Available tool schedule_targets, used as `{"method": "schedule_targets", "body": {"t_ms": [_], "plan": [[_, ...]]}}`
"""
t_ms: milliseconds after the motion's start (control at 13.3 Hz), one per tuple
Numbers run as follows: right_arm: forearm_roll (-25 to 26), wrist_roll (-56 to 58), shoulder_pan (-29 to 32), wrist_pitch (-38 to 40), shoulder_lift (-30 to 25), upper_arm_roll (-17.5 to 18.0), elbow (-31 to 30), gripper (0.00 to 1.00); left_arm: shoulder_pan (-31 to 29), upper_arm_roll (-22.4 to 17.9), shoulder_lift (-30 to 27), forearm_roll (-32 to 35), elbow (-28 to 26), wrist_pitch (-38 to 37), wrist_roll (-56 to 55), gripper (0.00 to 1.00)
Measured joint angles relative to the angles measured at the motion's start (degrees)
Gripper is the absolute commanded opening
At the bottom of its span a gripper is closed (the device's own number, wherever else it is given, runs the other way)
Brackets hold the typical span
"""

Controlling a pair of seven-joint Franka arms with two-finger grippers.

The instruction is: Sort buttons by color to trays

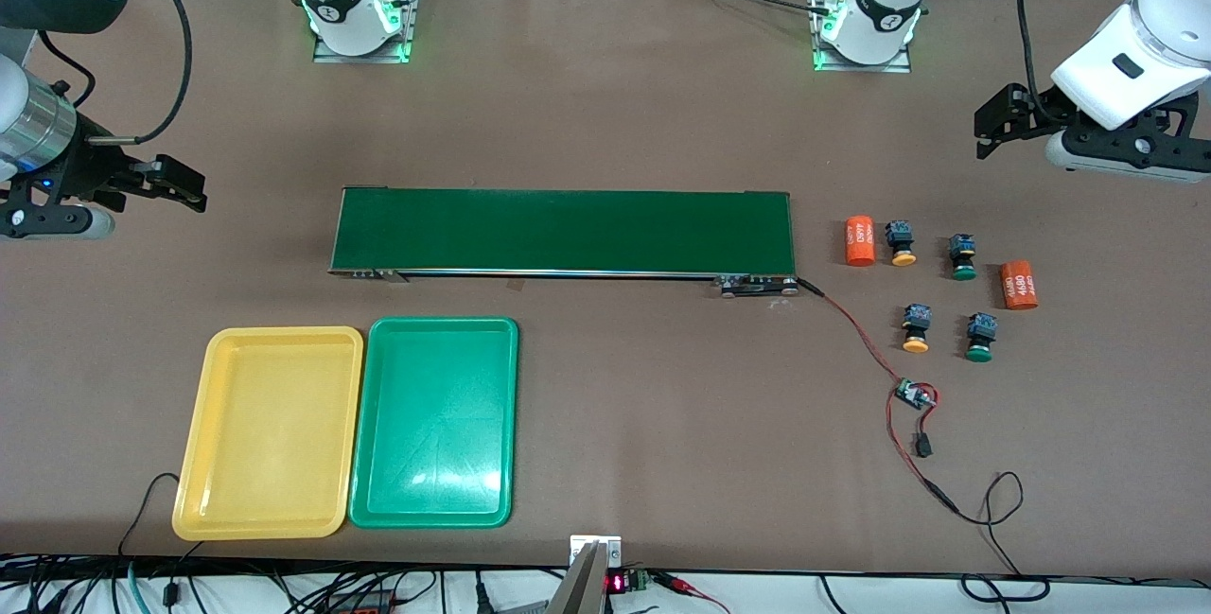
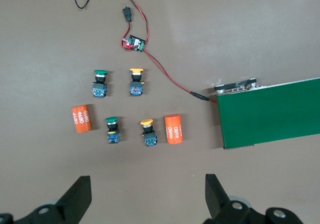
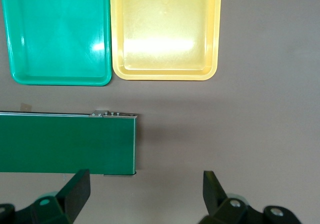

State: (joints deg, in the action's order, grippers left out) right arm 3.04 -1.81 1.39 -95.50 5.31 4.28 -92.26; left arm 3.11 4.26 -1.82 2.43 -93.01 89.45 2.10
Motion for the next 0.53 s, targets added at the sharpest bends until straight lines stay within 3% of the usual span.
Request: {"method": "schedule_targets", "body": {"t_ms": [527], "plan": [[0.00,0.03,0.00,0.00,0.09,0.00,0.02,1.00,-0.41,-0.41,1.88,0.00,0.03,-2.70,0.00,1.00]]}}
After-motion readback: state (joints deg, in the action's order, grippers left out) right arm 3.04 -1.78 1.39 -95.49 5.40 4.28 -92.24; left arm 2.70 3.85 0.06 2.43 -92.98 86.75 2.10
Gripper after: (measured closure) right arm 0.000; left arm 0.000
